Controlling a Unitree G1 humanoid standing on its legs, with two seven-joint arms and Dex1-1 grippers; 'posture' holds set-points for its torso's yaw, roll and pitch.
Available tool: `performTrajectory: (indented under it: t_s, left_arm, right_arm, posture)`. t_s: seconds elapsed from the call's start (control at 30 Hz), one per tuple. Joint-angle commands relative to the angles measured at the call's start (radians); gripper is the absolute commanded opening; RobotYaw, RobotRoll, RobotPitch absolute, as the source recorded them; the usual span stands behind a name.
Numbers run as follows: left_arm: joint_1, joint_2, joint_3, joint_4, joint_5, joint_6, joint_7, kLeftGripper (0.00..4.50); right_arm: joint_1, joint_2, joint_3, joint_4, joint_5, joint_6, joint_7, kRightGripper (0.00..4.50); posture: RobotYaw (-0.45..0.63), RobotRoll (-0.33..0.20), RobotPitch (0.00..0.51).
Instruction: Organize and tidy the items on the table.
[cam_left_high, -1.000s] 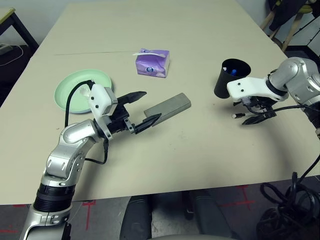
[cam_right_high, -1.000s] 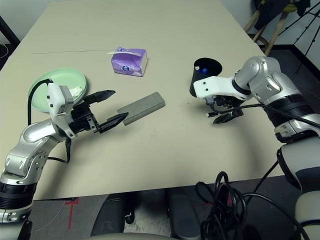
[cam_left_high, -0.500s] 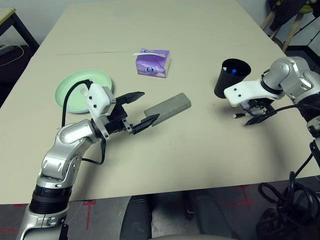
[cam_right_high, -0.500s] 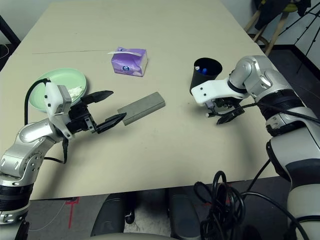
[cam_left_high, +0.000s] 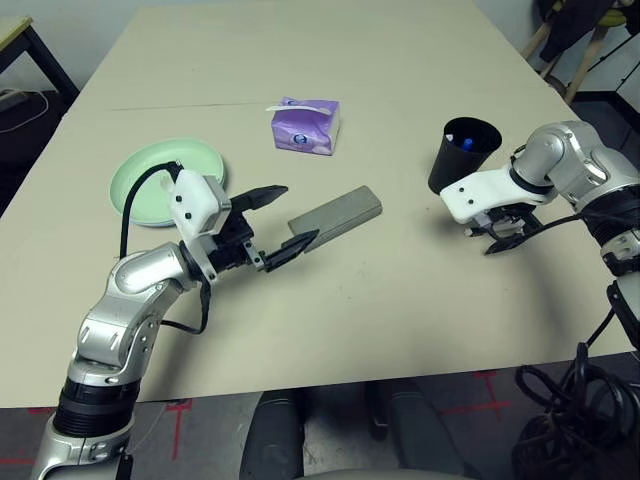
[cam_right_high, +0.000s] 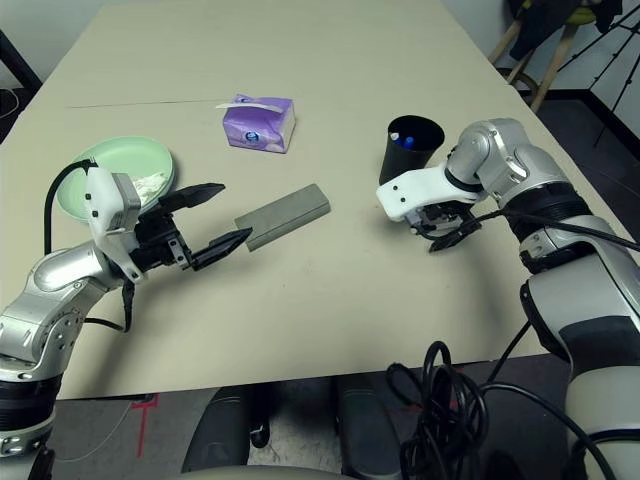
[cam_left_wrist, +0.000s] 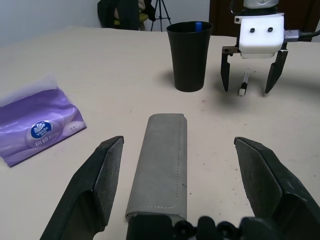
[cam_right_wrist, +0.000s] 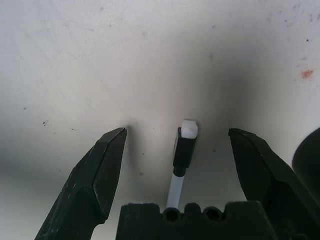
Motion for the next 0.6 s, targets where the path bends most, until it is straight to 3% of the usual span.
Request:
performTrajectory:
  t_s: [0.03,0.6]
  left_arm:
    - [0.024,0.011,0.013,-0.042,-0.015,0.016,0.004,4.50]
    - [0.021,-0.002,-0.004,-0.039,-0.018,0.017,0.018,4.50]
  right_arm:
    - [0.013,-0.006,0.019,0.019,-0.021,-0.020,0.003,4.49]
    - [0.032,-0.062,0.017,0.008,-0.055,-0.045,0.008,4.49]
  posture:
    - [0.12,0.000,0.190]
    - [0.10,0.000,0.200]
